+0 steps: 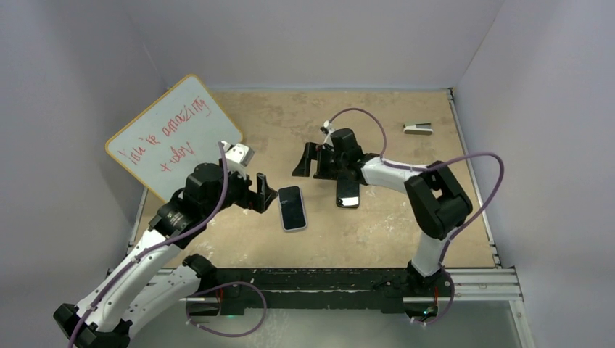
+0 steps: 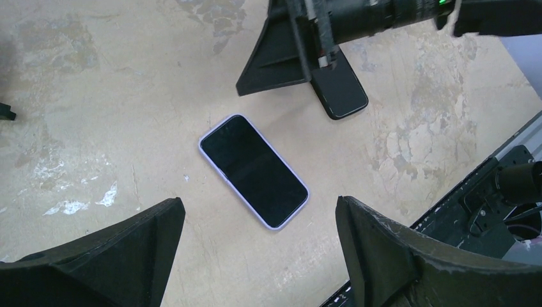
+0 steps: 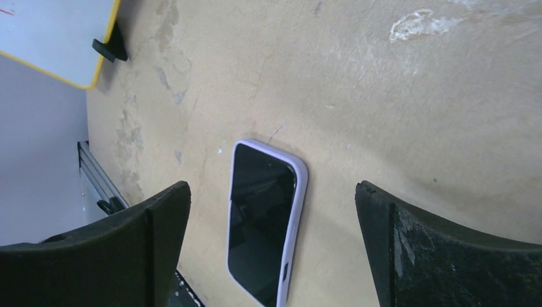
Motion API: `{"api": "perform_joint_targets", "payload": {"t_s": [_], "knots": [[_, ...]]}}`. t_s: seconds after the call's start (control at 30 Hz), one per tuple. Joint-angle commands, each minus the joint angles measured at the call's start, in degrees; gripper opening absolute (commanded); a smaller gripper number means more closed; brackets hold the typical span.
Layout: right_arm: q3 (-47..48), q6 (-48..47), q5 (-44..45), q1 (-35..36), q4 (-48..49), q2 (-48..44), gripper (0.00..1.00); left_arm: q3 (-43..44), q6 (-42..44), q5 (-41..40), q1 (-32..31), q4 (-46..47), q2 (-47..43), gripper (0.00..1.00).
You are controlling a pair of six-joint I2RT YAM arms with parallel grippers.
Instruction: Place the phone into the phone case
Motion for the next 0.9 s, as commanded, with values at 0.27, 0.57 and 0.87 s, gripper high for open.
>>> {"api": "perform_joint_targets", "payload": {"t_s": [0.27, 0.57, 0.87], "knots": [[-5.3, -6.3, 13.7, 0.1, -19.7, -26.4, 0.99, 1.1, -1.4, -5.0, -0.1, 0.3, -0.2, 0.94], [-10.0, -5.7, 21.4, 0.1, -28.8, -50.2, 0.99, 4.0, -8.9, -6.5, 0.0, 1.2, -0.7, 0.98], [-10.6, -3.9, 22.0, 0.1, -34.2, -61.7, 0.99, 3.1, -11.0, -6.8, 0.0, 6.0, -5.9, 0.99]]}}
